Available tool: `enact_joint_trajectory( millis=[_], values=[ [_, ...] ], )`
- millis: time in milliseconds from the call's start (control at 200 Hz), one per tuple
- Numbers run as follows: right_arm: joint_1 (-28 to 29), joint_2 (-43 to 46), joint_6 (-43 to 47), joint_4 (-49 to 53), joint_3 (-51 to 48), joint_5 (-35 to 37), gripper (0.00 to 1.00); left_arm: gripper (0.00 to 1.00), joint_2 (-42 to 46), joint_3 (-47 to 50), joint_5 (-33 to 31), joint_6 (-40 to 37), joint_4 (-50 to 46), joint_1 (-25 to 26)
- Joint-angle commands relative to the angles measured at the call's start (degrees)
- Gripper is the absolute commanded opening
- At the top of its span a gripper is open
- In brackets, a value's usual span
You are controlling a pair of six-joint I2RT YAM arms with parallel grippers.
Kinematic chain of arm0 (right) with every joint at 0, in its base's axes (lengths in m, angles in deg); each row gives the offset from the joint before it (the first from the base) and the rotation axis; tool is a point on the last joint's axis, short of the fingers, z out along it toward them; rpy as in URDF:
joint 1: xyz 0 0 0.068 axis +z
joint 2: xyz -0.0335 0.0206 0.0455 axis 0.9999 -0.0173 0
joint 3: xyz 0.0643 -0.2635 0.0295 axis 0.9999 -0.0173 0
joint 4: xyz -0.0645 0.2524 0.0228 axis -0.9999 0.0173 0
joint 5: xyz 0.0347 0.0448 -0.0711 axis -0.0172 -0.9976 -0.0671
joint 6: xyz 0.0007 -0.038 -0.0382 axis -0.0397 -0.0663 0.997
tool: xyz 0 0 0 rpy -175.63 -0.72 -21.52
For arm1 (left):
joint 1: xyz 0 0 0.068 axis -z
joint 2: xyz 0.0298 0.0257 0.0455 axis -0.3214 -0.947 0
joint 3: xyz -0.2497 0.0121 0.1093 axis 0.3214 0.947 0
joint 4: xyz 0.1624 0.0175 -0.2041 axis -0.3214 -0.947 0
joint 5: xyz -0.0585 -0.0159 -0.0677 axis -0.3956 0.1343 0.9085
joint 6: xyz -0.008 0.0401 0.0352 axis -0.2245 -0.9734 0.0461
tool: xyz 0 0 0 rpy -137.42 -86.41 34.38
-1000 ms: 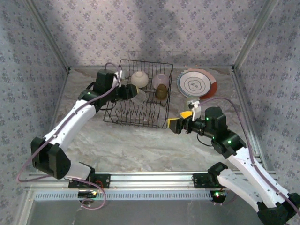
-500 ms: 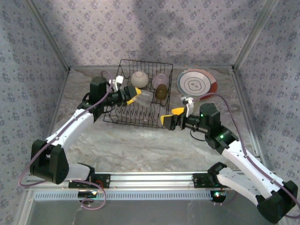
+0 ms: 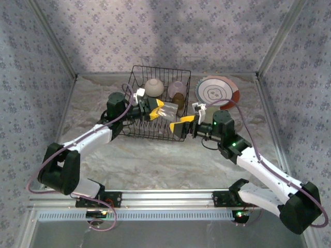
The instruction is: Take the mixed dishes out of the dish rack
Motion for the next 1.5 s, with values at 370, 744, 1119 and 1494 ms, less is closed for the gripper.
enact_joint_trajectory(
  millis=[370, 744, 1119, 1494],
  values=[
    [1.2, -4.7, -4.7, -9.3, 2.1, -2.6, 0.96, 0.52, -0.6, 2.4, 1.4, 2.3, 8.2, 2.2],
    [1.6, -6.2, -5.5, -11.6, 2.5, -2.6, 0.78, 0.52, -1.3, 3.5, 1.3, 2.7, 9.4, 2.6],
    [1.6, -7.1, -7.9, -15.8, 1.3, -3.3, 0.55, 0.52, -2.8, 5.3, 0.5, 4.1, 13.3, 2.8],
    [1.6, -6.9, -9.8, -18.1, 0.1, -4.1, 0.38, 0.52, -4.9, 5.9, 0.3, 5.3, 16.3, 2.8]
  ],
)
